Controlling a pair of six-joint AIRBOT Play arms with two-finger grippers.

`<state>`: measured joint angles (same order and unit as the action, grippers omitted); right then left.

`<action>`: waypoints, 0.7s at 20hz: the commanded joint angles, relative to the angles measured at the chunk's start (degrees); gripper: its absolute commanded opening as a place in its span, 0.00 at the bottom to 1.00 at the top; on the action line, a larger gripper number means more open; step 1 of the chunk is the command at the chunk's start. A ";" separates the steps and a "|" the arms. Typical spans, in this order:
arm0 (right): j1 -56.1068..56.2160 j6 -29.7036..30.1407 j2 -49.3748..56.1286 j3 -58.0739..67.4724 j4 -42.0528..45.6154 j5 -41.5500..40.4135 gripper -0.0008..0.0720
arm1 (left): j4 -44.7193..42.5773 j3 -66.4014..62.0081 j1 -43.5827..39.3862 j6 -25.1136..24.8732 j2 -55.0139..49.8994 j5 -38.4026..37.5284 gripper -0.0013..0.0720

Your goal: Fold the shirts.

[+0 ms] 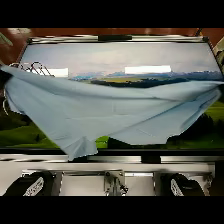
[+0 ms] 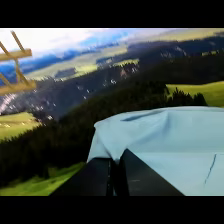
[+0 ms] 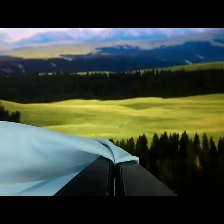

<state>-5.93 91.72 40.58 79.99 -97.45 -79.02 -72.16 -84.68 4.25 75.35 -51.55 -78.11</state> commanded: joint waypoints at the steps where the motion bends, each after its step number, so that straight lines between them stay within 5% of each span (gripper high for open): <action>1: -0.02 -0.26 2.49 -10.82 0.33 16.68 0.07 | 4.79 13.00 0.00 0.42 -0.85 8.55 0.06; 6: -0.02 -3.23 17.14 -11.61 -3.45 32.33 0.07 | 10.54 15.89 0.00 0.42 -9.31 23.78 0.06; 11: -0.02 -4.17 29.92 -11.61 -10.75 31.32 0.11 | 11.32 15.89 -0.02 6.14 -21.51 26.45 0.07; 12: -0.02 -4.76 31.47 -11.61 -12.94 31.08 0.31 | 12.63 15.89 0.00 7.04 -23.41 26.49 0.19; 13: -0.02 -4.44 32.41 -11.61 -15.50 30.75 0.71 | 13.44 15.74 0.02 7.02 -24.72 26.47 0.50; 14: -0.15 -3.50 32.35 -11.54 -16.06 30.25 0.78 | 13.51 15.43 0.20 7.02 -25.31 26.38 0.88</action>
<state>-5.98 87.85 69.30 68.49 -108.05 -48.77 -60.58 -69.10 4.29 80.31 -72.53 -52.88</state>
